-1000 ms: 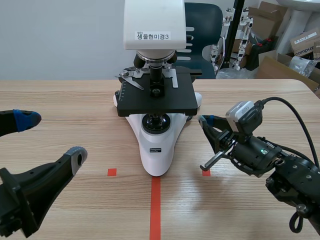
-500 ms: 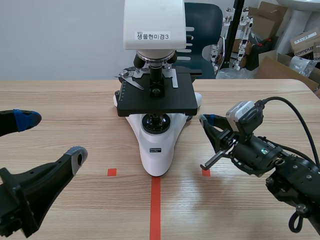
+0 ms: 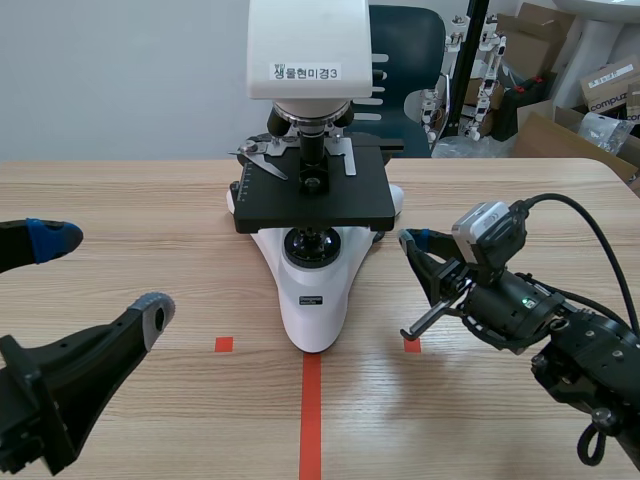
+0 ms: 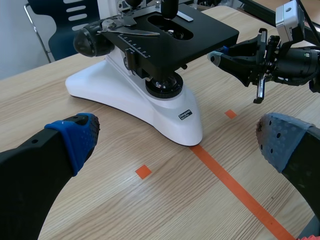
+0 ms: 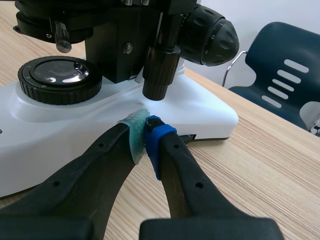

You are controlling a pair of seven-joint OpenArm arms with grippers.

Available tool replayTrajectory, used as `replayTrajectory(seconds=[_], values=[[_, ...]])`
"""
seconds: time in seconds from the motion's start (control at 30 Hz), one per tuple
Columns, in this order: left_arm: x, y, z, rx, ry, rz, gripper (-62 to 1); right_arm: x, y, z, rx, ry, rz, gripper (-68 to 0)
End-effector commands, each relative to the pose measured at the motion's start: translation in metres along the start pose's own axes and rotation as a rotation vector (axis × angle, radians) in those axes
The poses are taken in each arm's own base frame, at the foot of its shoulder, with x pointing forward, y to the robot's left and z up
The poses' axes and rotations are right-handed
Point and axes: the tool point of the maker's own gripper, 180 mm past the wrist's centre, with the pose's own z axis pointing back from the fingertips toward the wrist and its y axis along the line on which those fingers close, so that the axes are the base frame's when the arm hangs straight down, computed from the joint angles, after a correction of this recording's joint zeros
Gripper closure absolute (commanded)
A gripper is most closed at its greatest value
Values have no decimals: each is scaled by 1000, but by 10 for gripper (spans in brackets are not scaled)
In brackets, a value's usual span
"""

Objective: Point at the stage knob

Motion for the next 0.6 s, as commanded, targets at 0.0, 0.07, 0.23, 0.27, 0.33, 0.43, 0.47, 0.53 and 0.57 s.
replayTrajectory(seconds=[0.0, 0.07, 0.23, 0.27, 0.33, 0.43, 0.47, 0.53, 0.57], values=[[9, -2, -1, -4, -34, 2, -623, 9, -7, -3, -17, -34, 2, -22], [9, -2, -1, -4, -34, 2, -623, 9, -7, -3, -17, -34, 2, -22], [9, -2, -1, -4, -34, 2, -623, 9, -7, -3, -17, -34, 2, -22], [9, -2, -1, -4, -34, 2, -623, 9, -7, -3, -17, -34, 2, -22], [9, -2, -1, -4, -34, 2, -623, 9, -7, -3, -17, -33, 2, -22], [9, -2, -1, -4, -34, 2, -623, 9, -7, -3, -17, -33, 2, -22], [9, -2, -1, -4, -34, 2, -623, 9, -7, -3, -17, -33, 2, -22], [9, -2, -1, -4, -34, 2, -623, 8, -7, -3, -16, -27, 1, -22], [9, -2, -1, -4, -34, 2, -623, 7, -7, -3, -17, -25, 2, -22]])
